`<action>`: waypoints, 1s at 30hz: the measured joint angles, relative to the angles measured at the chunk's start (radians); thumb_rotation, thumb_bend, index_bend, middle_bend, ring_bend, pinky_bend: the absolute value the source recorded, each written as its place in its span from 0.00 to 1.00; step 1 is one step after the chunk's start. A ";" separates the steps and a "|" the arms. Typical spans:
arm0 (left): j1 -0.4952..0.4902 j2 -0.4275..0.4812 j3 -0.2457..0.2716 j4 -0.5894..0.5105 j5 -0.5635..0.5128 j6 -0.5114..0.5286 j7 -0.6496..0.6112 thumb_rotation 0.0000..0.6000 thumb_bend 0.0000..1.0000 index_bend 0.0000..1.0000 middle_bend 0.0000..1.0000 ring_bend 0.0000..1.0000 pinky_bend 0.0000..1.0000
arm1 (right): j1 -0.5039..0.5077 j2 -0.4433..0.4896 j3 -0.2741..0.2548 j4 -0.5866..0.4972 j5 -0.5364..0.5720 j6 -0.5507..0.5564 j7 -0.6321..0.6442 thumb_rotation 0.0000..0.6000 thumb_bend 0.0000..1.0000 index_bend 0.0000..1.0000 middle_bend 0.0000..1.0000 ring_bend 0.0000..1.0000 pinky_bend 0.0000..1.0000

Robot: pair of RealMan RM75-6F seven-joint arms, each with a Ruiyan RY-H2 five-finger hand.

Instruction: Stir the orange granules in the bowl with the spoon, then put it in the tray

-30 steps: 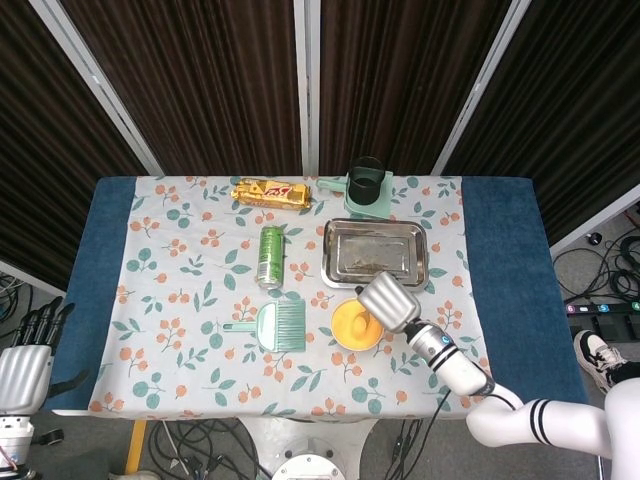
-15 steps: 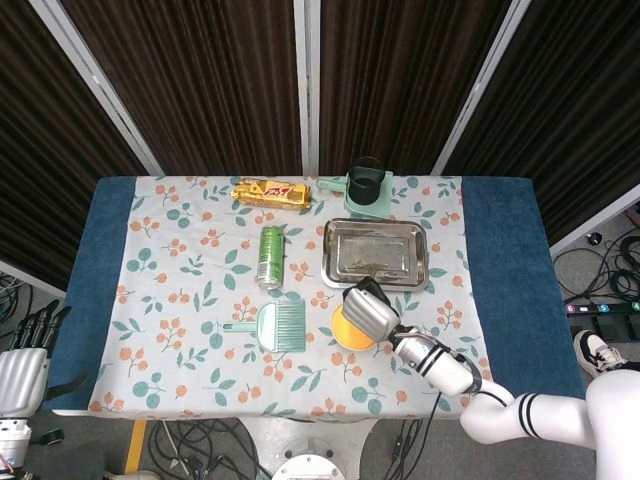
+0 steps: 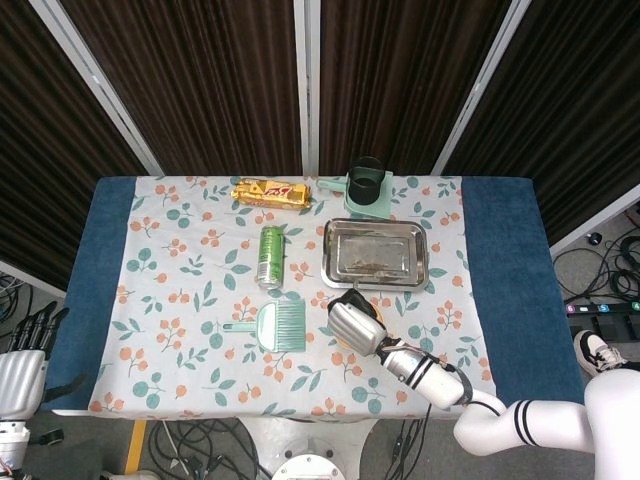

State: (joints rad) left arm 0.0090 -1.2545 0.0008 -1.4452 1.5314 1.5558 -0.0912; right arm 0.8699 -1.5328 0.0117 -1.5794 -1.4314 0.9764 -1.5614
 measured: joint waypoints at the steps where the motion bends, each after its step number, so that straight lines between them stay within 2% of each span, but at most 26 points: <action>1: 0.000 0.000 0.000 0.000 0.000 0.000 0.000 1.00 0.01 0.10 0.07 0.07 0.10 | 0.002 -0.004 0.000 0.004 0.004 -0.005 -0.008 1.00 0.51 0.77 1.00 1.00 1.00; 11: 0.001 -0.005 -0.001 0.008 0.000 0.000 -0.007 1.00 0.01 0.10 0.07 0.07 0.10 | 0.010 -0.020 0.006 0.060 0.075 -0.024 -0.104 1.00 0.51 0.79 1.00 1.00 1.00; 21: 0.003 -0.005 -0.003 0.007 0.002 0.007 -0.006 1.00 0.01 0.10 0.07 0.07 0.10 | 0.009 0.017 0.013 -0.055 0.050 0.027 -0.119 1.00 0.51 0.82 1.00 1.00 1.00; 30: 0.006 -0.004 0.000 0.005 -0.001 0.003 -0.002 1.00 0.01 0.10 0.07 0.07 0.10 | 0.006 -0.020 -0.007 -0.016 0.037 0.028 -0.112 1.00 0.51 0.82 1.00 1.00 1.00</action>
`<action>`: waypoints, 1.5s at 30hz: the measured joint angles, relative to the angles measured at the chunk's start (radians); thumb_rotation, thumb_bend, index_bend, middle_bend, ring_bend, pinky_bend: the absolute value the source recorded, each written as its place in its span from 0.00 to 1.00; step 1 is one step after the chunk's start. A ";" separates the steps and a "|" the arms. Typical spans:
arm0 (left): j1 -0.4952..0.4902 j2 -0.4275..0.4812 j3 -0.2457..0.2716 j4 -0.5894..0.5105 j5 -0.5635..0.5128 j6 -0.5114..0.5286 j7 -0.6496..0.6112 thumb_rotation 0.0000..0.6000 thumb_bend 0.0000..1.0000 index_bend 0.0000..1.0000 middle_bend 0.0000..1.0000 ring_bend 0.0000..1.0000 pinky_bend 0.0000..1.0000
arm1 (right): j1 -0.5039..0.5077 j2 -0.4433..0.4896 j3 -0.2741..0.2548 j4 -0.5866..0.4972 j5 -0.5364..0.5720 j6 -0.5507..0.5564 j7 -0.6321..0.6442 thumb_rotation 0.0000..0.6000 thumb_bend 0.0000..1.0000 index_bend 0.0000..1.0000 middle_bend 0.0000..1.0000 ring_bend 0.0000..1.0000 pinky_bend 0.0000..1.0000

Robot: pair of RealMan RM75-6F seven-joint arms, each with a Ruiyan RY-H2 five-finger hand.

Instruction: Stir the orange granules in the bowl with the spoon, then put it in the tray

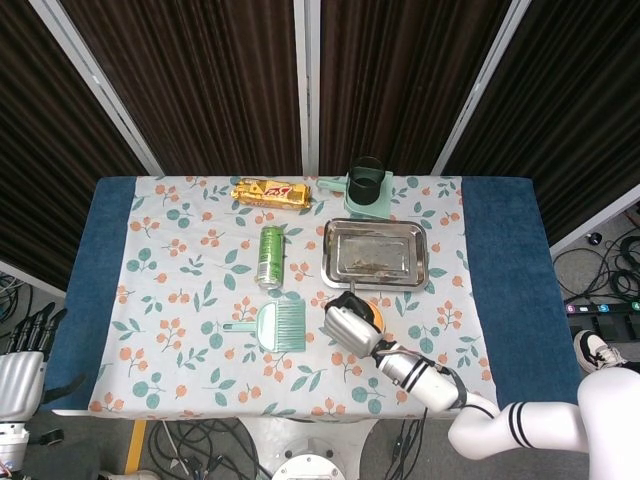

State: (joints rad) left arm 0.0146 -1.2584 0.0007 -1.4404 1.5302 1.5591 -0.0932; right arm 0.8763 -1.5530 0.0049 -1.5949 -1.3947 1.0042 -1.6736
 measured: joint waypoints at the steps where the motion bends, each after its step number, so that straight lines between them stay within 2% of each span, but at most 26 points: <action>1: 0.000 0.001 0.000 -0.001 -0.001 0.000 0.001 1.00 0.01 0.10 0.07 0.07 0.10 | -0.002 -0.002 0.000 0.006 0.000 0.005 -0.001 1.00 0.51 0.82 1.00 1.00 1.00; 14: -0.014 0.006 -0.005 -0.024 0.007 -0.011 0.028 1.00 0.01 0.10 0.07 0.07 0.10 | -0.038 0.000 -0.006 0.025 0.002 0.061 -0.053 1.00 0.52 0.87 1.00 1.00 1.00; 20: -0.016 0.012 -0.005 -0.034 0.004 -0.016 0.039 1.00 0.01 0.10 0.07 0.07 0.10 | -0.052 -0.009 0.017 0.047 0.011 0.078 0.071 1.00 0.51 0.83 1.00 1.00 1.00; 25: -0.023 0.013 -0.006 -0.041 0.002 -0.026 0.049 1.00 0.01 0.10 0.07 0.07 0.10 | -0.066 -0.017 0.079 0.071 0.078 0.088 0.221 1.00 0.51 0.81 1.00 1.00 1.00; 33: -0.033 0.015 -0.008 -0.055 0.000 -0.040 0.066 1.00 0.01 0.10 0.07 0.07 0.10 | -0.062 -0.059 0.209 0.142 0.300 0.062 0.422 1.00 0.50 0.75 1.00 1.00 1.00; 36: -0.033 0.018 -0.007 -0.061 -0.003 -0.041 0.072 1.00 0.01 0.10 0.07 0.07 0.10 | -0.046 -0.087 0.248 0.194 0.402 0.032 0.456 1.00 0.49 0.69 1.00 1.00 1.00; 45: -0.036 0.025 -0.006 -0.076 -0.005 -0.045 0.088 1.00 0.01 0.10 0.07 0.07 0.10 | 0.038 -0.217 0.345 0.434 0.684 -0.076 0.557 1.00 0.23 0.41 1.00 1.00 1.00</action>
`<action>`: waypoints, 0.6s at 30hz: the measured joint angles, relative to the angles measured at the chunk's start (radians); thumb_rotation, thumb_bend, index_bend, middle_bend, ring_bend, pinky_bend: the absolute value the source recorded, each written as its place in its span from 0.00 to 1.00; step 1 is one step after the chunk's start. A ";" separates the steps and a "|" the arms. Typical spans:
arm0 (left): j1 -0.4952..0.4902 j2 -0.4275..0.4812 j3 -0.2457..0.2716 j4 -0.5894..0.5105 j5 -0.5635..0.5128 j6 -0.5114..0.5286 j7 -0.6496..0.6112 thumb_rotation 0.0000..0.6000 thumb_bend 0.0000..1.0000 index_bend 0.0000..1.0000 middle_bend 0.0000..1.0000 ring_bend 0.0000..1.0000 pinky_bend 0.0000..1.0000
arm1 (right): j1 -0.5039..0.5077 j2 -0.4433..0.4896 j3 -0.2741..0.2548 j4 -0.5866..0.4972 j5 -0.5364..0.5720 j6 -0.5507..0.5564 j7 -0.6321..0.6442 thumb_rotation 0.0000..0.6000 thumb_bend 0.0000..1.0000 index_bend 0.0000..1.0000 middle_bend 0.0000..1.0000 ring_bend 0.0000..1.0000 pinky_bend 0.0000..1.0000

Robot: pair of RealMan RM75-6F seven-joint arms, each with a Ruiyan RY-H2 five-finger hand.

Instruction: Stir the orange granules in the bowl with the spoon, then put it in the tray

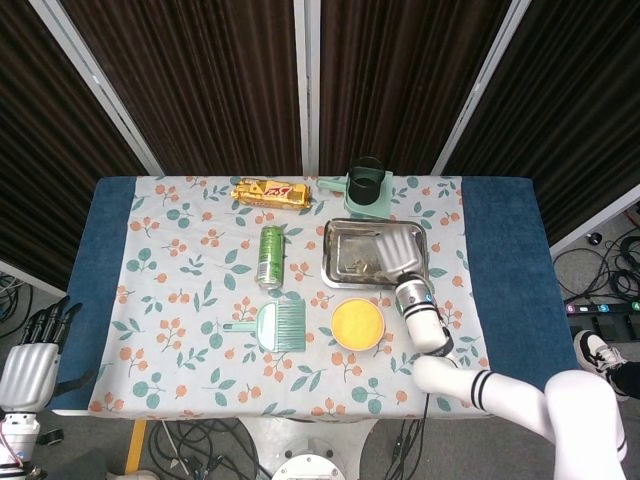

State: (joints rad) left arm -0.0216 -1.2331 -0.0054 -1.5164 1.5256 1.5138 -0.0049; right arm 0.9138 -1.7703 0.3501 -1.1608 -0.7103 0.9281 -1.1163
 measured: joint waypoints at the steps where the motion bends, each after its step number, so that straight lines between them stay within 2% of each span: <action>1: 0.000 0.001 0.000 -0.002 -0.002 -0.001 0.001 1.00 0.01 0.10 0.07 0.07 0.10 | 0.009 -0.012 0.007 0.024 0.024 -0.009 0.008 1.00 0.20 0.39 0.99 1.00 1.00; 5: 0.001 0.002 0.003 -0.006 -0.003 -0.002 0.007 1.00 0.01 0.10 0.07 0.07 0.10 | 0.042 -0.055 0.034 0.117 0.125 -0.048 0.036 1.00 0.11 0.28 0.98 1.00 1.00; 10: 0.001 0.007 0.002 -0.011 -0.004 -0.001 0.009 1.00 0.01 0.10 0.07 0.07 0.10 | 0.077 -0.082 0.049 0.177 0.219 -0.092 0.073 1.00 0.10 0.22 0.98 1.00 1.00; 14: 0.001 0.010 0.001 -0.010 -0.005 0.000 0.006 1.00 0.01 0.10 0.07 0.07 0.10 | 0.068 -0.053 0.043 0.135 0.199 -0.085 0.111 1.00 0.10 0.21 0.98 1.00 1.00; 18: -0.001 0.008 -0.003 -0.005 -0.006 0.000 -0.002 1.00 0.01 0.10 0.07 0.07 0.10 | 0.018 0.027 0.021 -0.001 0.121 -0.043 0.181 1.00 0.13 0.21 0.94 0.98 1.00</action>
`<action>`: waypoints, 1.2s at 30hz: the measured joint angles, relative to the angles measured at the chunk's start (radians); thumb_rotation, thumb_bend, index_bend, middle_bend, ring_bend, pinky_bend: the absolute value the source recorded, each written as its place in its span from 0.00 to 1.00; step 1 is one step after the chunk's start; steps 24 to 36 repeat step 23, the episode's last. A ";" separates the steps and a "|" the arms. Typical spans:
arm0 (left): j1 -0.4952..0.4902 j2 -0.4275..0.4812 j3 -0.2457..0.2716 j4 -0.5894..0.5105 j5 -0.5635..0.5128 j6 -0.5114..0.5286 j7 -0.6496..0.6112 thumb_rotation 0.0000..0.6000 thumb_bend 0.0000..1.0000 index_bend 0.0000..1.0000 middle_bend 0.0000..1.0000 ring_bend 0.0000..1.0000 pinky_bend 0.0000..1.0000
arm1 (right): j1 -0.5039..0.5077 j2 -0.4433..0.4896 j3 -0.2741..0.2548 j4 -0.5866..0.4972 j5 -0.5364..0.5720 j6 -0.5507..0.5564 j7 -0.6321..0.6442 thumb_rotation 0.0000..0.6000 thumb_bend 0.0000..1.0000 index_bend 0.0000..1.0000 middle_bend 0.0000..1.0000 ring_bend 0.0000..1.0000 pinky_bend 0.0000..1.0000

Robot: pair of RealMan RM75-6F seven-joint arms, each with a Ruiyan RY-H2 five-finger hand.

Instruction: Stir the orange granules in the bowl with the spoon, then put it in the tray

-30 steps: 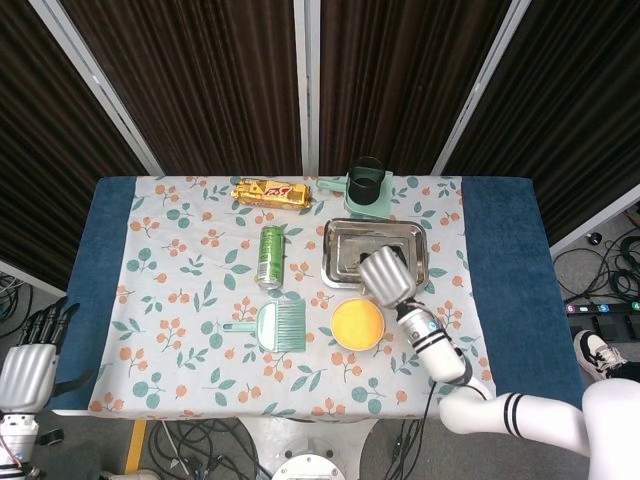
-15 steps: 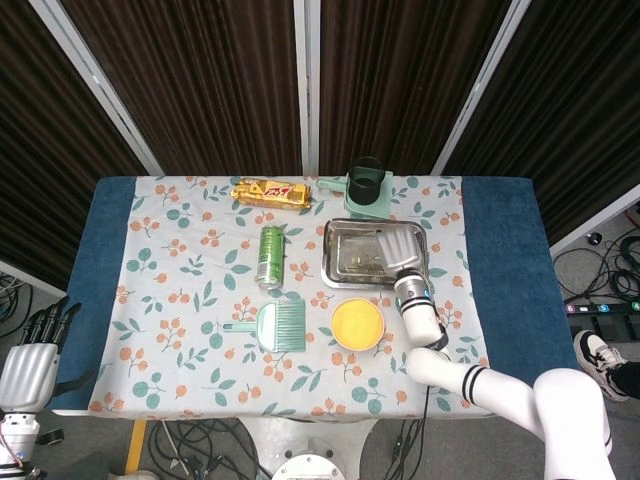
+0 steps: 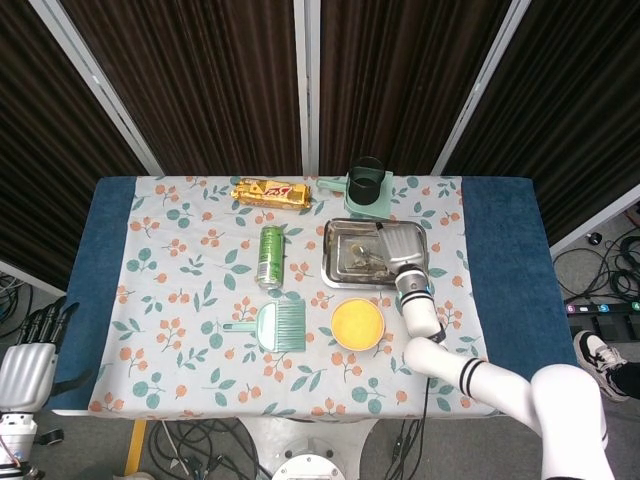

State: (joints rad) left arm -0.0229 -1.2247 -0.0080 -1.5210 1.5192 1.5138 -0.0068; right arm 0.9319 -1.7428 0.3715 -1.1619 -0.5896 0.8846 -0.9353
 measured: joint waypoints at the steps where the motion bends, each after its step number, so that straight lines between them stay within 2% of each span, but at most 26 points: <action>1: -0.002 -0.001 -0.001 0.002 0.001 -0.001 -0.002 1.00 0.01 0.10 0.07 0.07 0.10 | -0.016 0.024 -0.007 -0.039 -0.021 0.014 0.018 1.00 0.14 0.22 0.92 0.96 0.99; 4: -0.009 -0.004 -0.004 0.009 0.005 -0.004 -0.006 1.00 0.01 0.10 0.07 0.07 0.10 | -0.086 0.119 -0.035 -0.186 -0.102 0.074 0.089 1.00 0.16 0.30 0.83 0.87 0.91; 6: -0.013 -0.006 -0.005 0.011 0.009 -0.006 -0.008 1.00 0.01 0.10 0.07 0.07 0.10 | -0.153 0.197 -0.061 -0.292 -0.176 0.133 0.157 1.00 0.17 0.36 0.73 0.74 0.79; 9: -0.021 -0.007 -0.009 0.014 0.014 -0.009 -0.011 1.00 0.01 0.10 0.07 0.07 0.10 | -0.261 0.299 -0.110 -0.410 -0.303 0.232 0.267 1.00 0.20 0.37 0.56 0.51 0.61; 11: -0.026 -0.009 -0.013 0.015 0.015 -0.010 -0.012 1.00 0.01 0.10 0.07 0.07 0.10 | -0.328 0.355 -0.148 -0.454 -0.384 0.290 0.339 1.00 0.21 0.35 0.42 0.33 0.43; 13: -0.031 -0.010 -0.015 0.015 0.015 -0.012 -0.011 1.00 0.01 0.10 0.07 0.07 0.10 | -0.402 0.410 -0.196 -0.490 -0.479 0.354 0.430 1.00 0.21 0.27 0.29 0.17 0.27; 15: -0.035 -0.009 -0.017 0.014 0.014 -0.016 -0.009 1.00 0.01 0.10 0.07 0.07 0.10 | -0.472 0.454 -0.246 -0.508 -0.574 0.419 0.524 1.00 0.21 0.20 0.22 0.09 0.20; 19: -0.040 -0.008 -0.019 0.005 0.014 -0.018 0.002 1.00 0.01 0.10 0.07 0.07 0.10 | -0.603 0.507 -0.335 -0.508 -0.739 0.563 0.698 1.00 0.21 0.16 0.18 0.05 0.14; 23: -0.042 -0.008 -0.019 -0.002 0.017 -0.016 0.017 1.00 0.01 0.10 0.07 0.07 0.10 | -0.720 0.525 -0.392 -0.478 -0.839 0.712 0.826 1.00 0.21 0.15 0.17 0.05 0.12; 36: -0.042 -0.008 -0.019 -0.002 0.017 -0.016 0.017 1.00 0.01 0.10 0.07 0.07 0.10 | -0.720 0.525 -0.392 -0.478 -0.839 0.712 0.826 1.00 0.21 0.15 0.17 0.05 0.12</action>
